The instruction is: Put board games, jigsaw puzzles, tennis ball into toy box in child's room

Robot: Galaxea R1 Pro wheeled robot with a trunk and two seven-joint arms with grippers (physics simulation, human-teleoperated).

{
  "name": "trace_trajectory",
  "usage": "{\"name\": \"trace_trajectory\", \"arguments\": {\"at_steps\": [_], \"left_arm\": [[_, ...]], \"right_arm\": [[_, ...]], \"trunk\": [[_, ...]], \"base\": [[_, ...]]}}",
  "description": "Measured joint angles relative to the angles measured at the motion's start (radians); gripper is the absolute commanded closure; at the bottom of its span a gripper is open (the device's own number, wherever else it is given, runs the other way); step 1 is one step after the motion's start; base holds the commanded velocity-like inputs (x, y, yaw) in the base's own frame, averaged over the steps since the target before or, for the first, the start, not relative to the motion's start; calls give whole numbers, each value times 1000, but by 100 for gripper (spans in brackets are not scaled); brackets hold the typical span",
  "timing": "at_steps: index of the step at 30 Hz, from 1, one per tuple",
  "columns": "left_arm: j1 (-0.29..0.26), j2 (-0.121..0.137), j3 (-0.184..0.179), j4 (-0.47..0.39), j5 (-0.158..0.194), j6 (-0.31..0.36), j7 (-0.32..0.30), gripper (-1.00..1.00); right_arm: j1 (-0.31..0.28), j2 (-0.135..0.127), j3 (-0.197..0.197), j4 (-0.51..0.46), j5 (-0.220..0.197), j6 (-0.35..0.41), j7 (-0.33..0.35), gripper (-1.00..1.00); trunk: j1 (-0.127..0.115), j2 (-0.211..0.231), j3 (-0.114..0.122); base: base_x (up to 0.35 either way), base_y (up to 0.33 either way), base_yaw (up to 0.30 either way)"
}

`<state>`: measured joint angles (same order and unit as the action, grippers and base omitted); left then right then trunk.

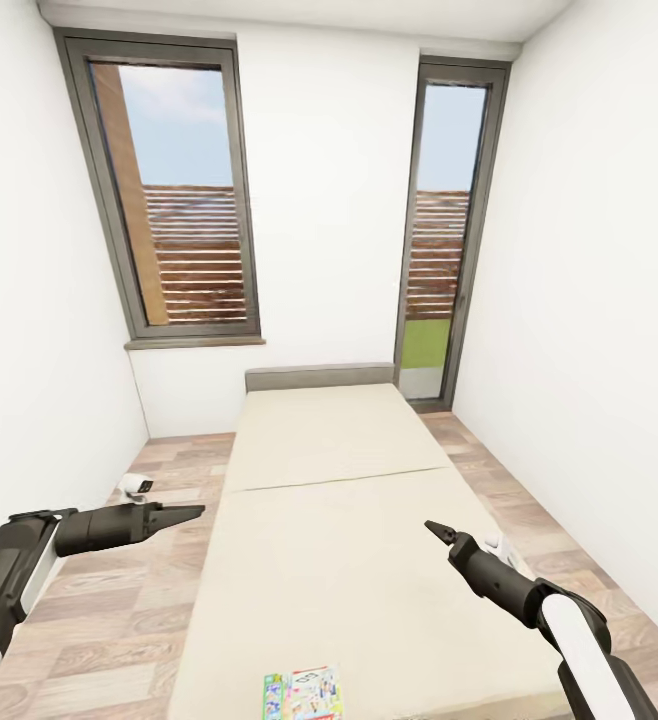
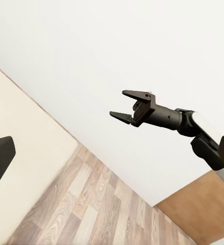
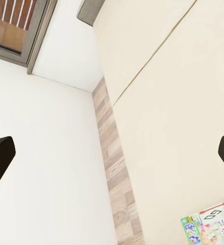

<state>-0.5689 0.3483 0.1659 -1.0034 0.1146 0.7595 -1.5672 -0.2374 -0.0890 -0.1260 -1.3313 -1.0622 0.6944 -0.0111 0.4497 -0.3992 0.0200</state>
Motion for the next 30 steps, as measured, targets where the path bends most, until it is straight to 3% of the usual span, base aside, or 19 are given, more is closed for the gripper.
{"name": "trace_trajectory", "arguments": {"at_steps": [30], "left_arm": [[0,1,2,0,1,0,0,-100]], "right_arm": [[-5,-2,-2,-1,-2,15,-3,-100]], "trunk": [[0,0,0]], "base": [[-46,45,0]]}}
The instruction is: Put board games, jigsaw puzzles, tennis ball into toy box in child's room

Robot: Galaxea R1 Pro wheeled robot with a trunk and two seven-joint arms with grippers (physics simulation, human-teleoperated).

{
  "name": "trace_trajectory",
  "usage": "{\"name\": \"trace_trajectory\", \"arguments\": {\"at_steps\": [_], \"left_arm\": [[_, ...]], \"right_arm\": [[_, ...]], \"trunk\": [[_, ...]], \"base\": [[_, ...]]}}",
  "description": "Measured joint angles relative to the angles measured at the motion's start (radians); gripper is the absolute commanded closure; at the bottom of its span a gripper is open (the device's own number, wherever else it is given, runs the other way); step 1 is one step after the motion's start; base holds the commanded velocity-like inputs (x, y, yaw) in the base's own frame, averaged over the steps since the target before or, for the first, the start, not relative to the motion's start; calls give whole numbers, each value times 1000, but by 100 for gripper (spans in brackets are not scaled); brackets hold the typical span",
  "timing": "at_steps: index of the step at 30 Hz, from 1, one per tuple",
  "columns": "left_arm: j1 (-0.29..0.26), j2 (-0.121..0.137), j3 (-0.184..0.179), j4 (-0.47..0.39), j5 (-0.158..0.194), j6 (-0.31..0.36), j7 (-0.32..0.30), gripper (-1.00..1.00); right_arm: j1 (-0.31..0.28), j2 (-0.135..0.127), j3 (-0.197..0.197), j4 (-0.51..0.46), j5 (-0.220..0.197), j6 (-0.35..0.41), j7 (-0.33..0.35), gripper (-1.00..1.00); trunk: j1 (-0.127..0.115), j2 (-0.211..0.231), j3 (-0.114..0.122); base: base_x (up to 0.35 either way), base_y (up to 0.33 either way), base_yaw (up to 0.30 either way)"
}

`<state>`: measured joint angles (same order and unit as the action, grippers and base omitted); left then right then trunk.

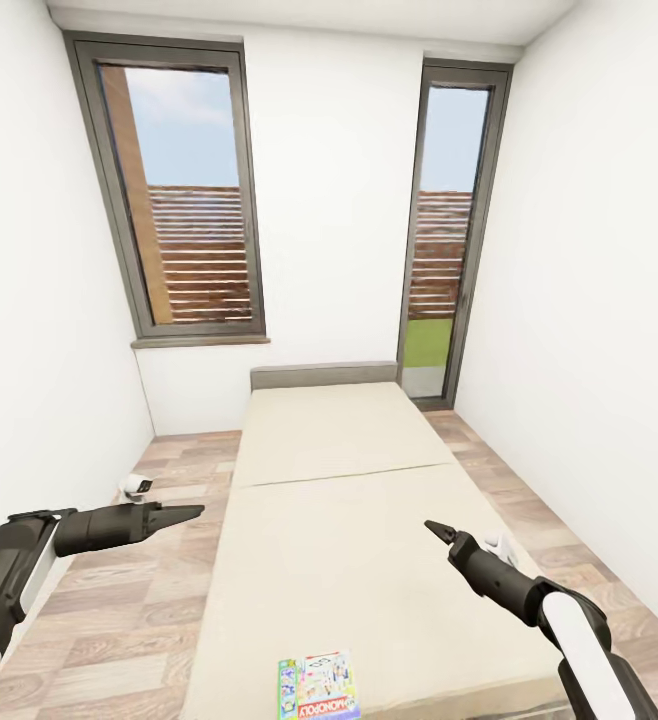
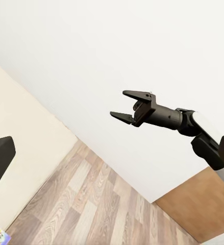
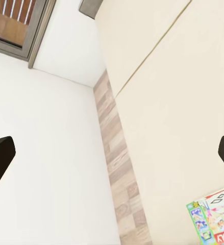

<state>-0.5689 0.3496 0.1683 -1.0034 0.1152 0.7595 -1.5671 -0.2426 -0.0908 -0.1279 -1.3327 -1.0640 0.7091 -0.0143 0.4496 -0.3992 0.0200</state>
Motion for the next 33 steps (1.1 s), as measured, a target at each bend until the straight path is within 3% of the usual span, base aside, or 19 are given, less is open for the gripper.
{"name": "trace_trajectory", "arguments": {"at_steps": [9,33], "left_arm": [[0,0,-1,0,0,0,0,-100],[0,0,4,2,2,-5,22,-100]], "right_arm": [[-7,-1,-1,0,1,42,-1,-100],[-7,3,-1,14,-10,48,5,-100]], "trunk": [[0,0,0],[8,-14,-6]], "base": [[-1,126,0],[0,14,0]]}}
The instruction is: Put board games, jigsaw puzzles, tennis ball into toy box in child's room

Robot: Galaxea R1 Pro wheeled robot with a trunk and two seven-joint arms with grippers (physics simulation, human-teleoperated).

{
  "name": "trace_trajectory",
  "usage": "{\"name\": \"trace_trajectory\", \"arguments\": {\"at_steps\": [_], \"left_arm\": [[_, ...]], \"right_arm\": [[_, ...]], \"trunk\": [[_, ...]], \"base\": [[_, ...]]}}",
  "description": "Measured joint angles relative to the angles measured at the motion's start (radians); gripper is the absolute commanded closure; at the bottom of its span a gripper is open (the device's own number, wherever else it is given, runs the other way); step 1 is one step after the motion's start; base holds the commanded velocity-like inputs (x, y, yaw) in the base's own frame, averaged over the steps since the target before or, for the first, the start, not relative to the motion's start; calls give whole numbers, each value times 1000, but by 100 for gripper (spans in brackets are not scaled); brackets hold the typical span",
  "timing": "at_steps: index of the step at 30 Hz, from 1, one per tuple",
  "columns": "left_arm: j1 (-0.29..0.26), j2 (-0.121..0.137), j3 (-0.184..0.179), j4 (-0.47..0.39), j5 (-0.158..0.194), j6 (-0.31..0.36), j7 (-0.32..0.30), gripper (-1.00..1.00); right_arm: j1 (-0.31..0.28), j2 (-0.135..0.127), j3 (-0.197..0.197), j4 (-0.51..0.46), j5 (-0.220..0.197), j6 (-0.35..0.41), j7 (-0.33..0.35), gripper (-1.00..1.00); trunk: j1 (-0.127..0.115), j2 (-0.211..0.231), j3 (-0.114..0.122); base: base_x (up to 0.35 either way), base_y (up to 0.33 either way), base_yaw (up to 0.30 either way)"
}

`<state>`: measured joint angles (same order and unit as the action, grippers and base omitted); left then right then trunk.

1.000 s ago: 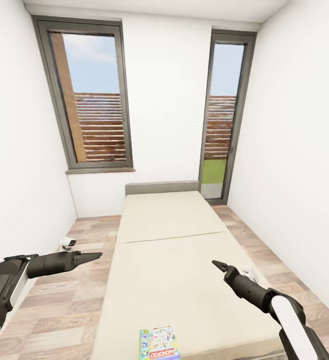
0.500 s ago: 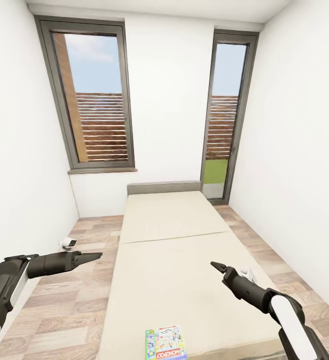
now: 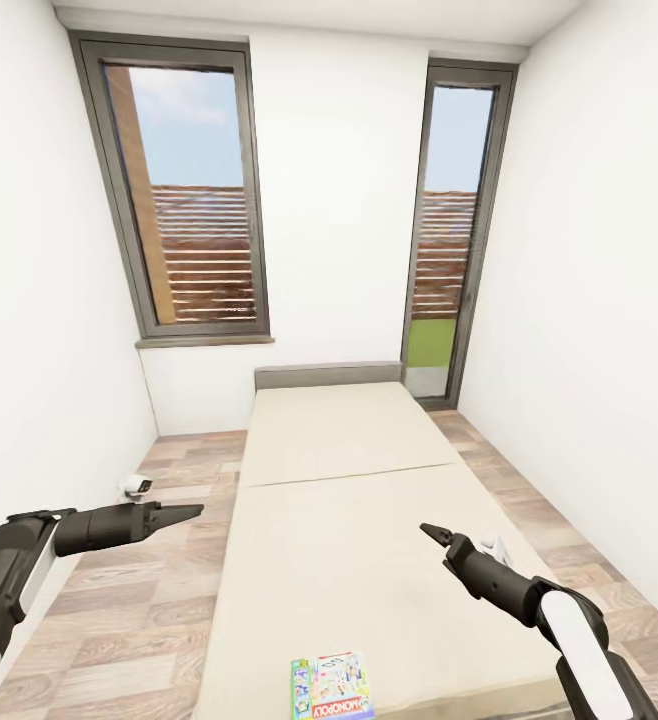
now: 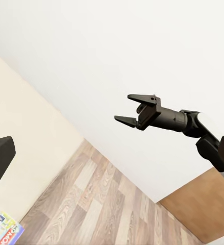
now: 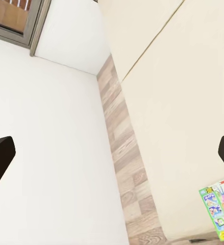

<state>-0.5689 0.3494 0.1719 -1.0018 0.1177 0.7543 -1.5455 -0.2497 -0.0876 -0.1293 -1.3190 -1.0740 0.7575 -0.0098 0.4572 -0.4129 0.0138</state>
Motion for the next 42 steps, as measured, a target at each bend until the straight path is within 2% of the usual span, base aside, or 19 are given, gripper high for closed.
{"name": "trace_trajectory", "arguments": {"at_steps": [21,35,40,42], "left_arm": [[1,0,2,0,0,4,5,-100],[1,1,4,0,-3,13,46,-100],[0,5,5,0,-1,34,49,-100],[-3,9,6,0,-1,64,53,-100]], "right_arm": [[1,5,2,7,13,-10,-1,-100],[1,4,-6,11,6,-8,-1,-100],[1,4,-4,11,5,-8,-1,-100],[1,3,-3,11,4,-7,-1,-100]], "trunk": [[80,-146,-64],[134,-244,-108],[153,-279,-124],[161,-293,-130]], "base": [[0,0,0],[0,0,0],[0,0,0],[0,0,0]]}}
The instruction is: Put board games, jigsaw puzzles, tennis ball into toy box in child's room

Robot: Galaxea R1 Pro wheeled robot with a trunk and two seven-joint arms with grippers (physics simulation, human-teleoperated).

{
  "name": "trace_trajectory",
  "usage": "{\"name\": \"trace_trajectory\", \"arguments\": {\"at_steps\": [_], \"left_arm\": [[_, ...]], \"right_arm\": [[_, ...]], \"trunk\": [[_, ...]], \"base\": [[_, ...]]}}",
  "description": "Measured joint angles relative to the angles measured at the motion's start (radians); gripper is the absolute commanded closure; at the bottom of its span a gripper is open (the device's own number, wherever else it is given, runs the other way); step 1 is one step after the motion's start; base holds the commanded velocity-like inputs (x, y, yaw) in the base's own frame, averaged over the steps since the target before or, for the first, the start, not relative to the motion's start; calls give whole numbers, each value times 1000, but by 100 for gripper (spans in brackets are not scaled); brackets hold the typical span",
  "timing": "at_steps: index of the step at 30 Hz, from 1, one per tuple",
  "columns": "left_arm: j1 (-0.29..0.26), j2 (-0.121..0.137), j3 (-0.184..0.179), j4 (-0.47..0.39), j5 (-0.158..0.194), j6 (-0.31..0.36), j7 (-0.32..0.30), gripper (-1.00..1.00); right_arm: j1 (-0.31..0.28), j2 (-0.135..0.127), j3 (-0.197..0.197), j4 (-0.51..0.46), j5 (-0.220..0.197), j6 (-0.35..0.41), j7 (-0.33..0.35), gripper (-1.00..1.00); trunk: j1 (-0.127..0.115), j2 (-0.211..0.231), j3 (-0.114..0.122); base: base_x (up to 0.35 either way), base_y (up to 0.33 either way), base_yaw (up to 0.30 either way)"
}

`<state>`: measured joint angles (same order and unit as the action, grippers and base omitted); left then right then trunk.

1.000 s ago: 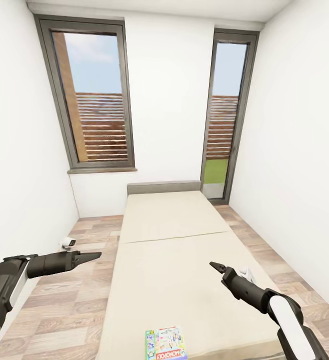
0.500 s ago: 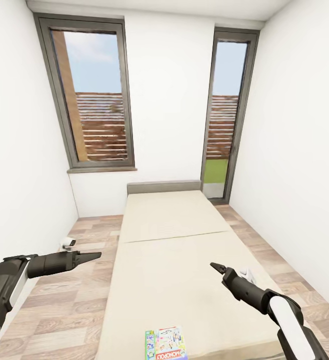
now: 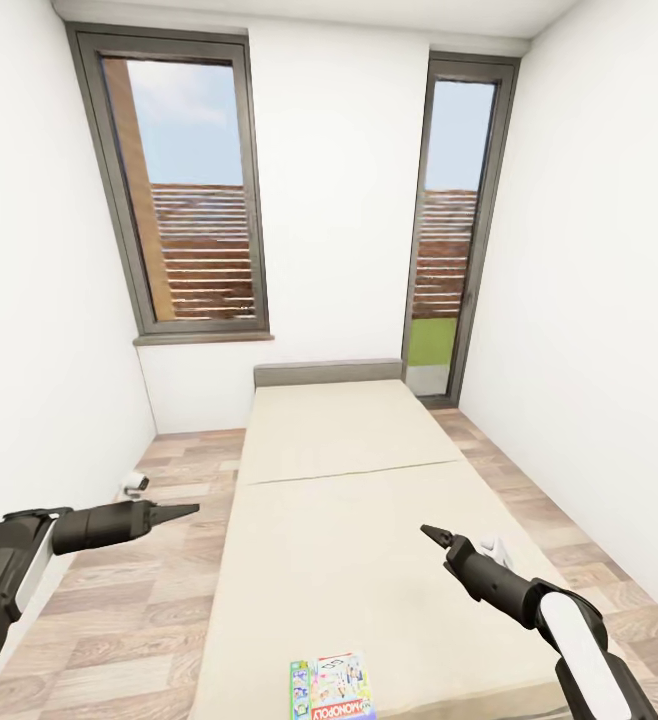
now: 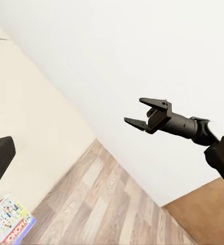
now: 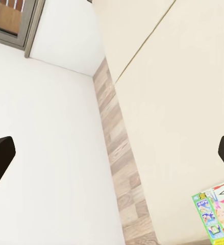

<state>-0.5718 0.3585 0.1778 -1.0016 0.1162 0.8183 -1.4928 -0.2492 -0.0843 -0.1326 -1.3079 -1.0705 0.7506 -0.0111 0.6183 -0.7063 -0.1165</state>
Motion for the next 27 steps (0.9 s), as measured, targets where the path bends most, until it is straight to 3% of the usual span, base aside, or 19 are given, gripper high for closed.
{"name": "trace_trajectory", "arguments": {"at_steps": [5,13,14,19,23,27], "left_arm": [[-3,2,1,-3,-1,41,44,-100],[-12,1,6,-15,-3,131,262,-100],[-15,-1,10,-15,-3,143,311,-100],[-22,-8,20,-17,-2,159,466,-100],[-27,-34,22,-18,1,163,597,-100],[-35,-58,23,-18,0,163,689,-100]], "right_arm": [[0,0,1,0,-1,0,0,-100],[0,-1,2,0,1,1,0,-100],[0,-1,2,0,0,1,0,-100],[0,0,2,1,3,1,0,-100],[0,-1,1,1,6,1,0,-100],[0,-1,1,1,5,1,0,-100]], "trunk": [[19,-35,-16],[50,-91,-41],[54,-98,-44],[73,-133,-60],[88,-161,-72],[104,-189,-85]], "base": [[0,0,0],[0,0,0],[0,0,0],[0,0,0],[0,0,0],[0,0,0]]}}
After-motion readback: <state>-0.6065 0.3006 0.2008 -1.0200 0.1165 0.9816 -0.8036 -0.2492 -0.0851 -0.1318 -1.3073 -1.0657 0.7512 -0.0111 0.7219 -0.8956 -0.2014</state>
